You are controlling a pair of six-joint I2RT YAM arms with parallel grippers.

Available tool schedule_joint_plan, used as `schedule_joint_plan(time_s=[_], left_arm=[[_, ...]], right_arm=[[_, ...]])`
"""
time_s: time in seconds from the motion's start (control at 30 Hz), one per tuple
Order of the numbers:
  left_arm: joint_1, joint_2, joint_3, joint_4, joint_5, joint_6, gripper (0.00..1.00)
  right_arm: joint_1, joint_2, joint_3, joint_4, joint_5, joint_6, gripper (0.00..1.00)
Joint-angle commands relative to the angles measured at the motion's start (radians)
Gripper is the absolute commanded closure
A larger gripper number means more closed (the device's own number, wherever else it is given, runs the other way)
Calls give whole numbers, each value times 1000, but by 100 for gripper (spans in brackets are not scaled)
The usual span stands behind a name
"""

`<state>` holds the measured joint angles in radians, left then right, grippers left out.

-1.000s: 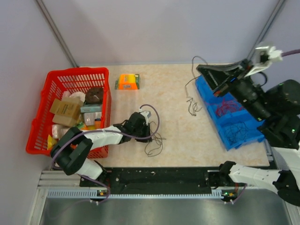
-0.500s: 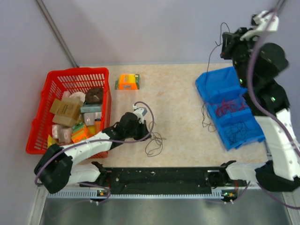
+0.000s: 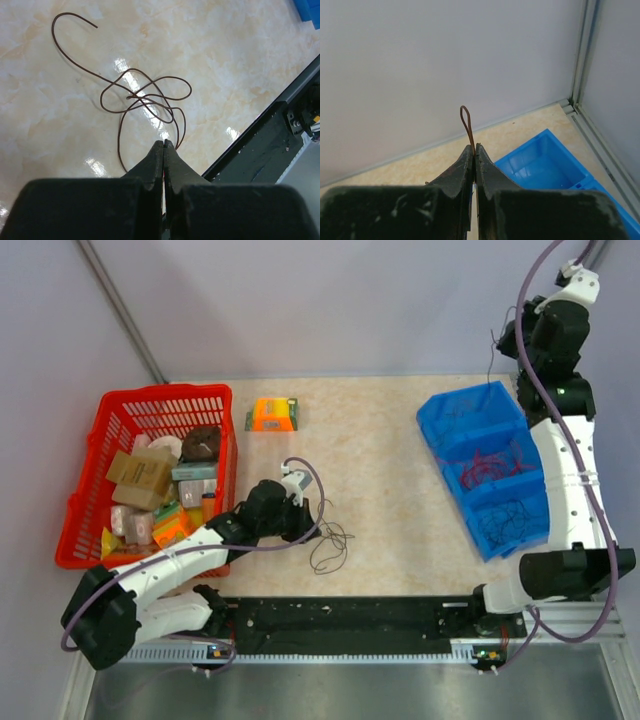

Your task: Untangle the cables

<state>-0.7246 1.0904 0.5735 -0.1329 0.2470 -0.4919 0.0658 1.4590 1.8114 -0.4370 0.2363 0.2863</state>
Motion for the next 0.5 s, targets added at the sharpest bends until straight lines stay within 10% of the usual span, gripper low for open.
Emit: schedule_joint_plan(time_s=[0.0,0.47], left_arm=[[-3,-21,55,-7,23,30,100],[-2,-57,106,-82,15,69,99]], right_arm=[[-61,52,16,67,-45,63,100],[-61,196,-179,20,180,71,100]])
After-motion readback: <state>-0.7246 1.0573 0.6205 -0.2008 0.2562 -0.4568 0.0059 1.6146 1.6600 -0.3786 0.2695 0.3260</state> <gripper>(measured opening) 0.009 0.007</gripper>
